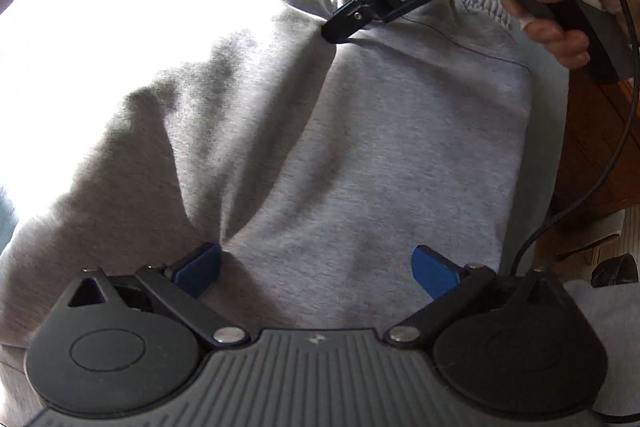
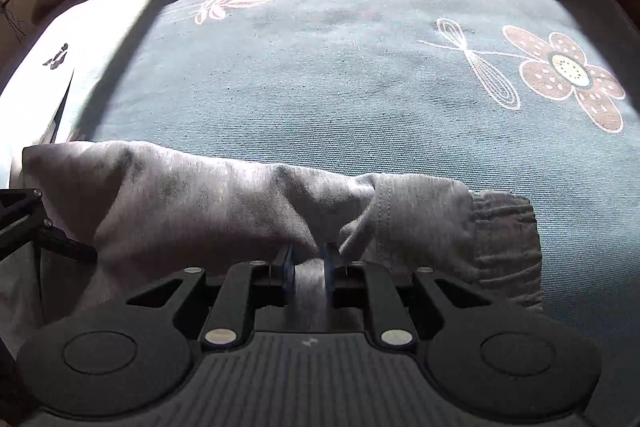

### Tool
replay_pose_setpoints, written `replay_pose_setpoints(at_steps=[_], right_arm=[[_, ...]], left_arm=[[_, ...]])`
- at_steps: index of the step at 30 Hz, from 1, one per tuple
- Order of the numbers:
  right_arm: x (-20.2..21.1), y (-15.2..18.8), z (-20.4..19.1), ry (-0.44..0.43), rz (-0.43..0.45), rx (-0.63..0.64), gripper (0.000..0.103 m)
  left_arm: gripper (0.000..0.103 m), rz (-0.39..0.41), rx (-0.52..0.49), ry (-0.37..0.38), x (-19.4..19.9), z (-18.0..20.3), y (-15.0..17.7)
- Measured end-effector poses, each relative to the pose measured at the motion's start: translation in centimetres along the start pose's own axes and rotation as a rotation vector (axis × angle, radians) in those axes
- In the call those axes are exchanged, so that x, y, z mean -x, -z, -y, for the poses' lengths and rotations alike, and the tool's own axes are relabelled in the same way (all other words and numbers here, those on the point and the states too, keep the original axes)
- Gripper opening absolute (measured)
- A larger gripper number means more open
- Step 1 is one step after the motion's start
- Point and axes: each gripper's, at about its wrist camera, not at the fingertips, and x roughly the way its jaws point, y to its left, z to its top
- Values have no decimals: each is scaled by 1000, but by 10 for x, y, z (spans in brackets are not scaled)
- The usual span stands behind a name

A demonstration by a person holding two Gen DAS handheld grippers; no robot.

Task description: Fold clothes

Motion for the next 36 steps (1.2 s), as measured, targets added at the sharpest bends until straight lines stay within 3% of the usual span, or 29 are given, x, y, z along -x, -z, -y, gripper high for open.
replay_pose_setpoints(at_steps=[3,8,13,19,24,28,30,36], right_arm=[[1,-2,2,-9,-3,-7,19],[9,-6,-1,-30,-2,2,23],[27,-14,-15,-85,14,43,24],[37,-21,-59,-320,14,77,25],[26,-18,-117,-500,-27,105,34],[9,-16,-172,-521,-57,179,35],[-1,-16,-192,-499,-70,201,39],[-33,-23,-228,-413,-111,230,40]], left_arm=[[102,15,2,-39,0,8,1],[101,63,157,-38,28,3,4],[101,88,265,-73,70,-2,37],[102,79,516,-69,99,-37,74],[102,108,789,-30,116,-87,128],[102,143,915,19,115,-117,158],[102,162,919,31,120,-127,168],[102,174,900,51,128,-149,196]])
